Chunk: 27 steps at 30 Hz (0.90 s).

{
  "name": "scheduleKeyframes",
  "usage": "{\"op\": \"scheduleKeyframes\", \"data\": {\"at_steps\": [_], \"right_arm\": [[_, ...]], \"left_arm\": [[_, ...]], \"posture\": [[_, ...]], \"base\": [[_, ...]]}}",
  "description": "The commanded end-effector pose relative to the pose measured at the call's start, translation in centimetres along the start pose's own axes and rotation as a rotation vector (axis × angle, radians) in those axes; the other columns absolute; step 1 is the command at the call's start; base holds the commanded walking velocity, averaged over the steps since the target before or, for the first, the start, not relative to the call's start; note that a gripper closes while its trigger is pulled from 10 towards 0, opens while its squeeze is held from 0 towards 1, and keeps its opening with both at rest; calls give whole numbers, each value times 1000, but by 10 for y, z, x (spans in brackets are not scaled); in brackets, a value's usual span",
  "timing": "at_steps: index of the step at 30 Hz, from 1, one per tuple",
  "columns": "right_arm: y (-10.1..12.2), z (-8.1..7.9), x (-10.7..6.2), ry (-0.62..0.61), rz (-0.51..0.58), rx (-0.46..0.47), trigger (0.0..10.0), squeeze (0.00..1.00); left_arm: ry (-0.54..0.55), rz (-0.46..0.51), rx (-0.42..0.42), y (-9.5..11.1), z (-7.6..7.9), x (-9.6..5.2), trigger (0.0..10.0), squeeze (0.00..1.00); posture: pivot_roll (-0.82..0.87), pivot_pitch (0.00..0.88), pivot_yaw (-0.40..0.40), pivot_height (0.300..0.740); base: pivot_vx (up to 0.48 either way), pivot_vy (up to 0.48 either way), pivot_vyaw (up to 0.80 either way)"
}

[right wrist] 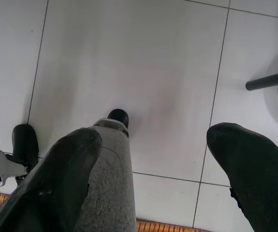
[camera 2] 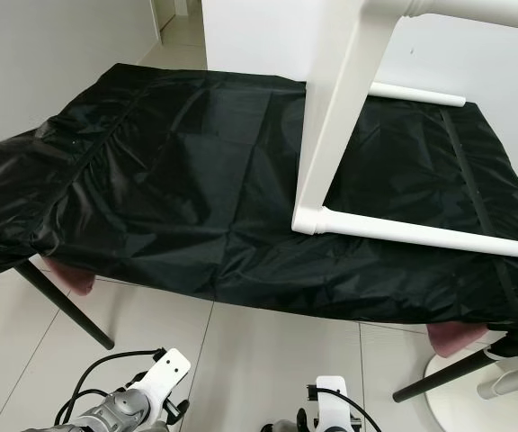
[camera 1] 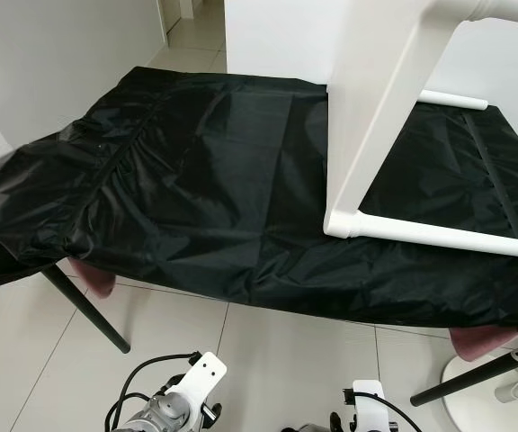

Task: Building children table

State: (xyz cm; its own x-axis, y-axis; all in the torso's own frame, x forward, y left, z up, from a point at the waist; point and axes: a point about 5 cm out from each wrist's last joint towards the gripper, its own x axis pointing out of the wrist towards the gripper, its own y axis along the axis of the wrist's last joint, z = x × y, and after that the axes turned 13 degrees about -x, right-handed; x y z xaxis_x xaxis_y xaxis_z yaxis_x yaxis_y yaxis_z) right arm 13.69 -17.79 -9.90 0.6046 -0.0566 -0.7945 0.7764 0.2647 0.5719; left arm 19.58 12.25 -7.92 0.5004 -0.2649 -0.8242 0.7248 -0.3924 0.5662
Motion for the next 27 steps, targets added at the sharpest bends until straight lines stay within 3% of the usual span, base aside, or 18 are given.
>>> {"op": "scheduleKeyframes", "data": {"at_steps": [1, 8, 13, 17, 19, 23, 24, 27], "right_arm": [[-14, -8, -4, 27, -53, 2, 10000, 0], [-14, -8, -4, 27, -55, 7, 10000, 0], [-11, -7, -4, 24, -32, -21, 10000, 0], [-4, -2, -3, 0, 28, -3, 10000, 0], [3, 9, -4, -28, 110, -20, 10000, 0], [8, 14, -4, -33, 165, -31, 10000, 0], [15, 15, -5, 7, 229, -58, 10000, 0], [20, 12, -9, 88, 310, -113, 10000, 0]], "left_arm": [[36, -26, 0, -9, -2, -1, 10000, 0], [38, -20, -4, -7, -3, -1, 10000, 0], [49, 12, 40, -2, -4, -1, 10000, 0], [41, 62, 16, 7, -7, -1, 10000, 0], [52, 132, 11, 19, -20, -4, 10000, 0], [50, 171, 14, 26, -28, -6, 10000, 0], [-7, 216, 67, 33, -31, -9, 10000, 0], [-99, 259, 107, 37, -33, -13, 10000, 0]], "posture": [[-6, 0, -13, 740], [-5, 0, -12, 740], [0, 0, -14, 740], [3, 0, -15, 740], [15, 0, -15, 740], [17, 0, -16, 740], [14, 0, -16, 740], [17, 0, -15, 740]], "base": [[0, 0, 0], [0, 0, 0], [0, 0, 0], [0, 0, 0], [0, 0, 0], [0, 0, 0], [0, 0, 0], [0, 0, 0]]}}
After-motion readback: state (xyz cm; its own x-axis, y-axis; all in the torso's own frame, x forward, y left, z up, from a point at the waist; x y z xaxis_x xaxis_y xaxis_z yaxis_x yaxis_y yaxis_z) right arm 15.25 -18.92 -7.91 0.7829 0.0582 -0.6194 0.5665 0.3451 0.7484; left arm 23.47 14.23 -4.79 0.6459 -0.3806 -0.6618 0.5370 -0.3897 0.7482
